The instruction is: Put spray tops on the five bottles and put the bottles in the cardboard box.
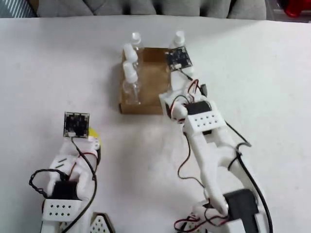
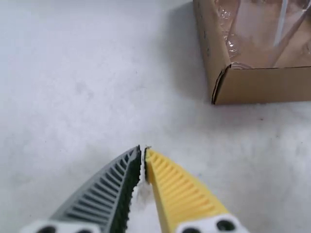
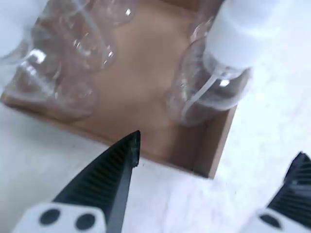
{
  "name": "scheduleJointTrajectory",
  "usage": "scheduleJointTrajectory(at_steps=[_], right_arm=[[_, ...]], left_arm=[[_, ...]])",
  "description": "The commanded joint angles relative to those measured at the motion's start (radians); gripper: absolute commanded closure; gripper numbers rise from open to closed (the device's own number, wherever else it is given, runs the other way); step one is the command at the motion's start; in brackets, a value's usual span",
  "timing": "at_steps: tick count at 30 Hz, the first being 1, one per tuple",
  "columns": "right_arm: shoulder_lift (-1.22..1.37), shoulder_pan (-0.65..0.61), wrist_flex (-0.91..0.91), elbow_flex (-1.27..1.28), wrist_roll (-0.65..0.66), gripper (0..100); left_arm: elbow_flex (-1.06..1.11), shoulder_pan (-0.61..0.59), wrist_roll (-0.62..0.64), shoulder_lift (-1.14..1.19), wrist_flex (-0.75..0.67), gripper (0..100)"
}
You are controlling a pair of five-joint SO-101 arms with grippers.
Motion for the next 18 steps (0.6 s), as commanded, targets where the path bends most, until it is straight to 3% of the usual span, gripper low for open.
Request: scheduleJointTrajectory(at_steps=[1,7,18], right_arm=[[-0.127,-0.004,0.179,-0.014,0.002,60.4],[-0.245,0.001,0.401,0.049,0.003,60.4],[-0.693,0.002,0.420,0.410,0.005,60.5]], left_arm=[[-0.005,-0.012,-0.014,0.002,-0.037,98],[-0.005,-0.012,-0.014,0.002,-0.037,98],[-0.005,-0.012,-0.014,0.004,-0.037,98]])
